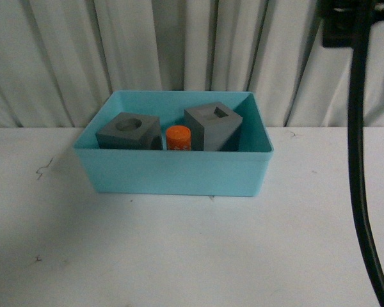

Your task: Place gray and orange parts in blue box

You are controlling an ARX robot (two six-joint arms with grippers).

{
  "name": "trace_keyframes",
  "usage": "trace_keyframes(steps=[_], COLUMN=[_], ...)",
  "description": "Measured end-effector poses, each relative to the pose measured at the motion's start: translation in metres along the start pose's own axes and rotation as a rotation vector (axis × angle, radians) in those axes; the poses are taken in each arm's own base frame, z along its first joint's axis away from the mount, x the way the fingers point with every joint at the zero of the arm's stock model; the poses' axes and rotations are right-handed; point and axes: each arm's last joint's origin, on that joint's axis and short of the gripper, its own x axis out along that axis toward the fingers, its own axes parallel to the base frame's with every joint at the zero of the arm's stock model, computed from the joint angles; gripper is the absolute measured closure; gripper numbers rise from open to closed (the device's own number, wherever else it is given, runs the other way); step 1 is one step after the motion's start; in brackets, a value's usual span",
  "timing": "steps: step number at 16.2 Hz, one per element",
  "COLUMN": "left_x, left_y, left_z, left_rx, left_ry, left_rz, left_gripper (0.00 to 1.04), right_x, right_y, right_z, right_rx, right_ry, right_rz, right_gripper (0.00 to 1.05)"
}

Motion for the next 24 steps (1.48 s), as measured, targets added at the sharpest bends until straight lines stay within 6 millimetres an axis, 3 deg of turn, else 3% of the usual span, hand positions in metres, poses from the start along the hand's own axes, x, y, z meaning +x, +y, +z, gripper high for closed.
trace_keyframes(steps=[2,4,6,8,12,19,24], left_x=[0.0,0.0,0.0,0.0,0.0,0.0,0.0], left_y=[0.0,0.0,0.0,0.0,0.0,0.0,0.0], left_z=[0.0,0.0,0.0,0.0,0.0,0.0,0.0], left_rx=[0.0,0.0,0.0,0.0,0.0,0.0,0.0], left_ry=[0.0,0.0,0.0,0.0,0.0,0.0,0.0], left_rz=[0.0,0.0,0.002,0.0,0.0,0.0,0.0], left_gripper=[0.07,0.07,0.07,0.07,0.07,0.07,0.07], right_x=[-0.06,-0.064,-0.067,-0.084,-0.101,-0.124,-0.132], right_y=[-0.024,-0.026,-0.04,-0.061,-0.081,-0.108,-0.106], right_z=[-0.026,-0.029,-0.054,-0.069,-0.101,-0.127,-0.142], right_rx=[0.103,0.185,0.14,0.074,0.026,0.034,0.03], right_ry=[0.038,0.005,-0.208,-0.331,-0.311,-0.32,-0.318], right_rz=[-0.111,-0.116,0.047,0.045,0.047,0.021,0.044], right_gripper=[0.06,0.07,0.3,0.56,1.03,1.03,1.03])
